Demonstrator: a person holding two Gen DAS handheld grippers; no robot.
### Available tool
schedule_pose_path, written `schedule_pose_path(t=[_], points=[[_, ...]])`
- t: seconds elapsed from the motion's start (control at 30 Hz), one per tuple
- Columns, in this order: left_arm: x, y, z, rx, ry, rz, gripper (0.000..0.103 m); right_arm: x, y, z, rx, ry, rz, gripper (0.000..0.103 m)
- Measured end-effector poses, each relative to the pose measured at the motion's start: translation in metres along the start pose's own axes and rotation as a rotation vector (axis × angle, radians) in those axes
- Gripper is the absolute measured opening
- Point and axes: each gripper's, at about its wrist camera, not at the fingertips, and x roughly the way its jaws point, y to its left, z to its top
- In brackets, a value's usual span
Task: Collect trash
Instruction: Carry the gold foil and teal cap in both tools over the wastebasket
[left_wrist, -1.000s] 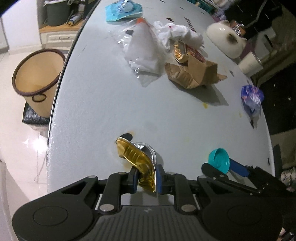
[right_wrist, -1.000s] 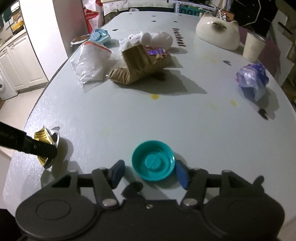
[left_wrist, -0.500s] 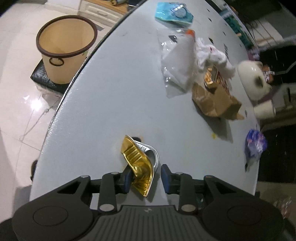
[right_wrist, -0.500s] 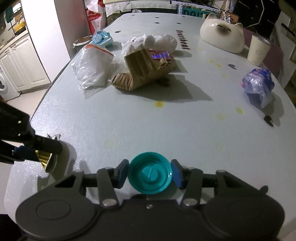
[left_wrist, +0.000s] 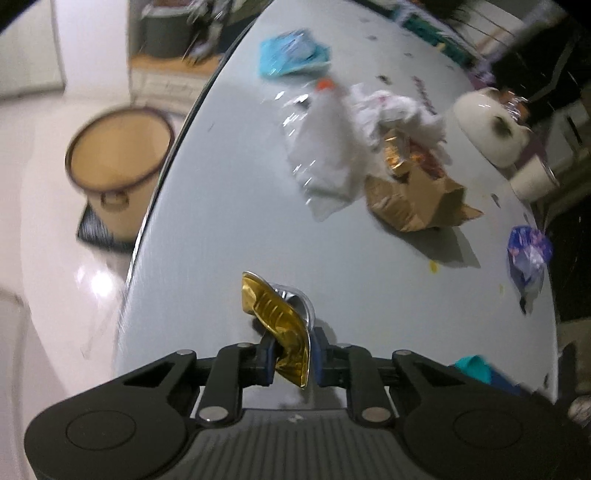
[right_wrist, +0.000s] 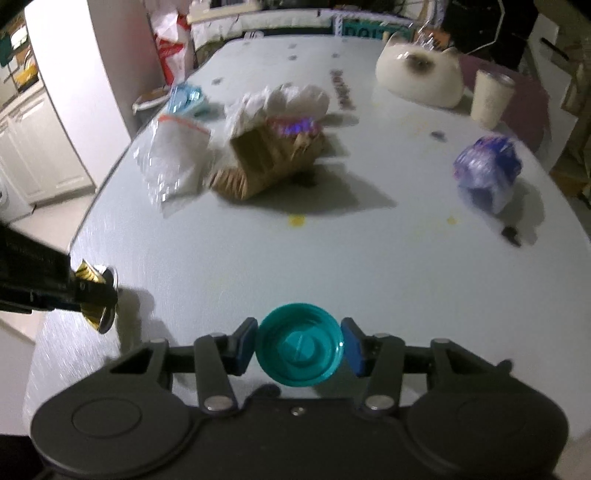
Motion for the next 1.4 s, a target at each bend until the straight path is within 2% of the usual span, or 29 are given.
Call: schedule_pose_path(t=[0.37, 0.6, 0.83, 1.07, 1.4], points=[[-0.049, -0.037, -0.003, 0.286, -0.203, 0.056, 0.019, -0.049, 0.004, 0.032, 0.003, -0.124, 0.007, 0.05], [-0.077, -0.047, -0.006, 0.383, -0.309, 0.076, 0.019, -0.066, 0.013, 0.043, 0.01, -0.155, 0.0, 0.05], [-0.094, -0.029, 0.003, 0.373, -0.348, 0.071, 0.019, -0.076, 0.025, 0.052, 0.017, -0.178, -0.006, 0.05], [-0.097, 0.014, 0.026, 0.334, -0.342, 0.054, 0.019, -0.067, 0.056, 0.064, 0.037, -0.17, -0.01, 0.05], [-0.09, 0.093, 0.09, 0.331, -0.309, 0.034, 0.019, -0.028, 0.136, 0.099, 0.018, -0.147, -0.044, 0.05]])
